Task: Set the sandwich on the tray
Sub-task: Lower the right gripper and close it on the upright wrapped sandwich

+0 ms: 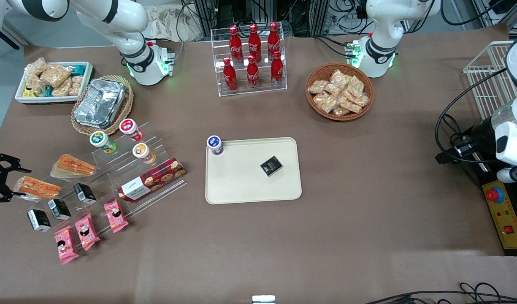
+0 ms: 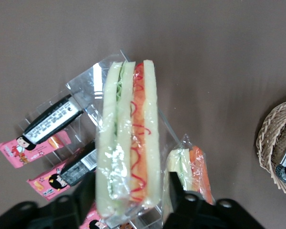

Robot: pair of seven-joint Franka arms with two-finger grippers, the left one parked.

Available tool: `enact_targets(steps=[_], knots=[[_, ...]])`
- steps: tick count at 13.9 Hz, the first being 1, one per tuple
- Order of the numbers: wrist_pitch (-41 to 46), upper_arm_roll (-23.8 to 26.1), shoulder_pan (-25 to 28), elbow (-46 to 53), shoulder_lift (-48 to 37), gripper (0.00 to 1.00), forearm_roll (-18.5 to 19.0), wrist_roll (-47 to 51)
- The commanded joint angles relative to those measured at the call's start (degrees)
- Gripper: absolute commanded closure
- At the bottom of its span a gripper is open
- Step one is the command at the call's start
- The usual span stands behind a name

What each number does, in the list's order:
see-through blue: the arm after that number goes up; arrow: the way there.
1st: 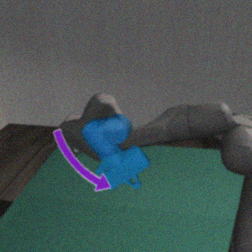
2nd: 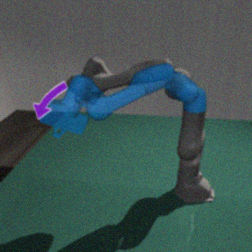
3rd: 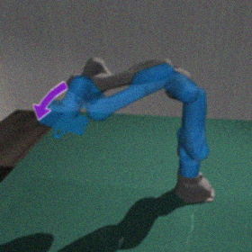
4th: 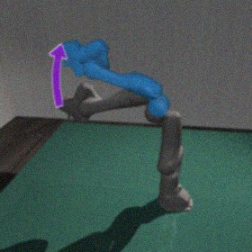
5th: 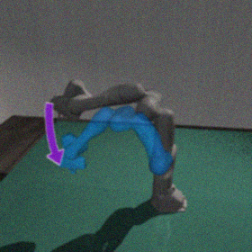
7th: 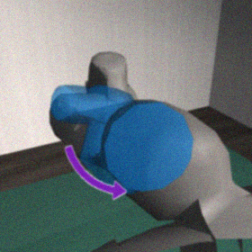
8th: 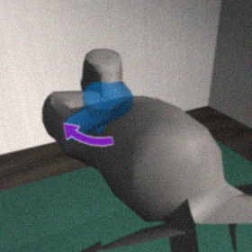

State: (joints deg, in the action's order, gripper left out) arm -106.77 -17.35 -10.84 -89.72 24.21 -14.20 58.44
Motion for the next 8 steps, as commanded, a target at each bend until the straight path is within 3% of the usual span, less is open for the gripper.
enact_targets(steps=[1, 6, 8], knots=[[-0.8, 0.1, -0.7, -0.3, 0.0, 0.78, -1.8, 0.0], [-0.2, 0.3, -0.1, 0.9, -1.3, 0.87, -1.0, -0.1], [0.0, 0.4, -0.1, 2.1, -2.6, 0.95, -0.9, -0.2]])
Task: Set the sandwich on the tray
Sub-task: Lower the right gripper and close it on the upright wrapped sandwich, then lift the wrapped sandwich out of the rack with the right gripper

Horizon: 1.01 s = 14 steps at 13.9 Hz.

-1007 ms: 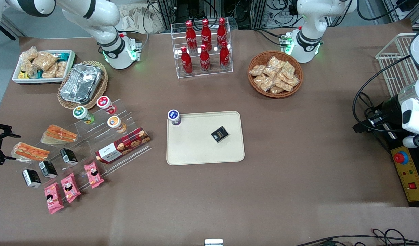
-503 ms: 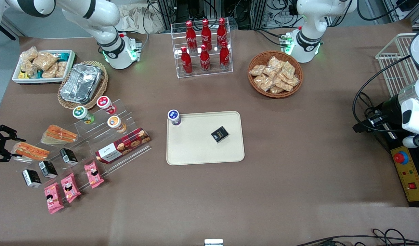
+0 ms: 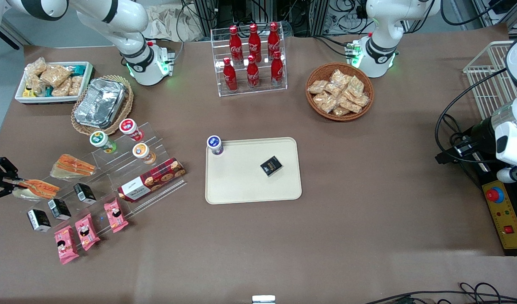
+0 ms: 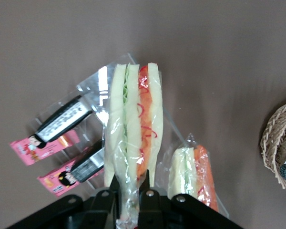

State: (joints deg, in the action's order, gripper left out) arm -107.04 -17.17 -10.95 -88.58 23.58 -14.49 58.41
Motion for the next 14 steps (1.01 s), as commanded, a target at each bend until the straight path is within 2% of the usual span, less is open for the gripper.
enact_targets(steps=[1, 3, 6, 12, 14], knots=[[0.6, 0.2, -0.1, 1.1, -3.2, 0.95, -0.6, -0.3], [0.7, 0.4, 0.0, 1.1, -6.1, 0.94, -0.9, -0.6], [4.6, 0.6, 3.3, 2.8, -9.9, 0.94, -0.6, -3.5], [13.4, 0.6, 16.4, 3.7, -14.5, 0.94, 4.0, -22.8], [15.5, 0.5, 20.7, 3.9, -14.5, 0.93, 5.0, -25.2]])
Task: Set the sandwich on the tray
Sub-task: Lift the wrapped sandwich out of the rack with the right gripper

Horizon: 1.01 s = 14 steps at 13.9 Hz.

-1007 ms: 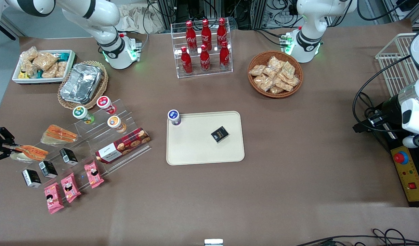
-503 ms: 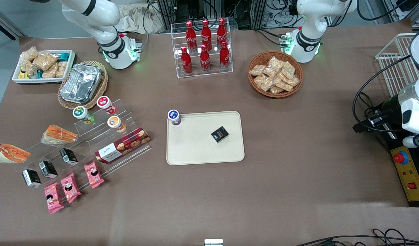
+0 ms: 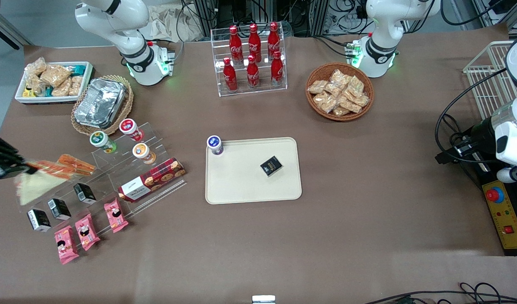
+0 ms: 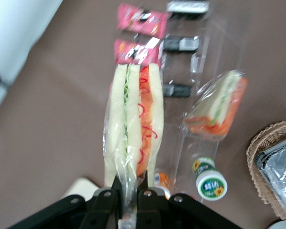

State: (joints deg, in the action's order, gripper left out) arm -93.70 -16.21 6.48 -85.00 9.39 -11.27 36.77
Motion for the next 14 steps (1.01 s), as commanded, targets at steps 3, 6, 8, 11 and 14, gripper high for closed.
enact_targets(steps=[3, 6, 8, 11, 14], knots=[[2.2, -0.5, 7.9, 0.4, -0.6, 0.93, 2.6, -3.8], [2.5, 3.5, 9.7, 1.1, -1.4, 0.94, 2.6, -3.7], [2.3, 7.1, 9.6, 1.1, -1.4, 0.94, 2.8, -5.0], [1.5, 9.7, 9.7, 1.1, -1.1, 0.94, 2.6, -18.6], [-2.2, 13.7, 11.1, 0.9, 0.1, 0.95, 2.8, -30.8]])
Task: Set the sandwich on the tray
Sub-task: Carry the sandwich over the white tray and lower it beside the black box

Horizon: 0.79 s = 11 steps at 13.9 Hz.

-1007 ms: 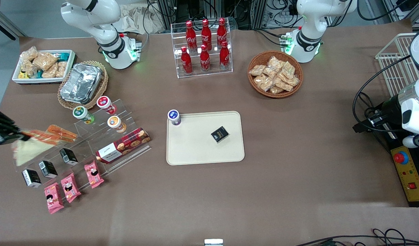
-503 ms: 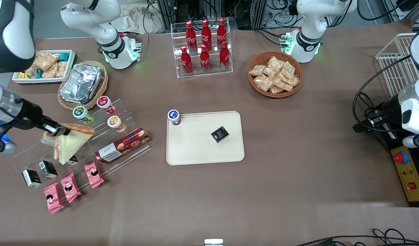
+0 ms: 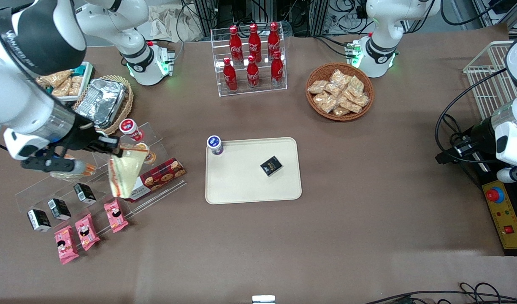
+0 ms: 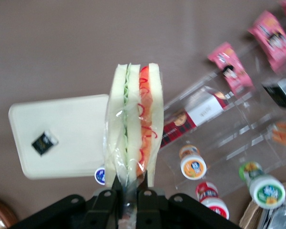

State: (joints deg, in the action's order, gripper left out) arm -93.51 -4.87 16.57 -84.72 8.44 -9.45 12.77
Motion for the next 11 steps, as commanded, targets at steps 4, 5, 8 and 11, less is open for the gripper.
enact_targets(steps=[4, 5, 8, 11], knots=[[-10.4, 2.9, 12.1, 0.0, 6.7, 0.95, 8.5, -19.6], [-11.4, 2.9, 14.9, 0.0, 8.1, 0.95, 11.8, -20.5], [-12.8, 2.9, 20.2, -0.1, 10.6, 0.95, 17.6, -27.7], [-18.9, 3.0, 20.3, -1.4, 14.4, 0.95, 17.5, -35.8]])
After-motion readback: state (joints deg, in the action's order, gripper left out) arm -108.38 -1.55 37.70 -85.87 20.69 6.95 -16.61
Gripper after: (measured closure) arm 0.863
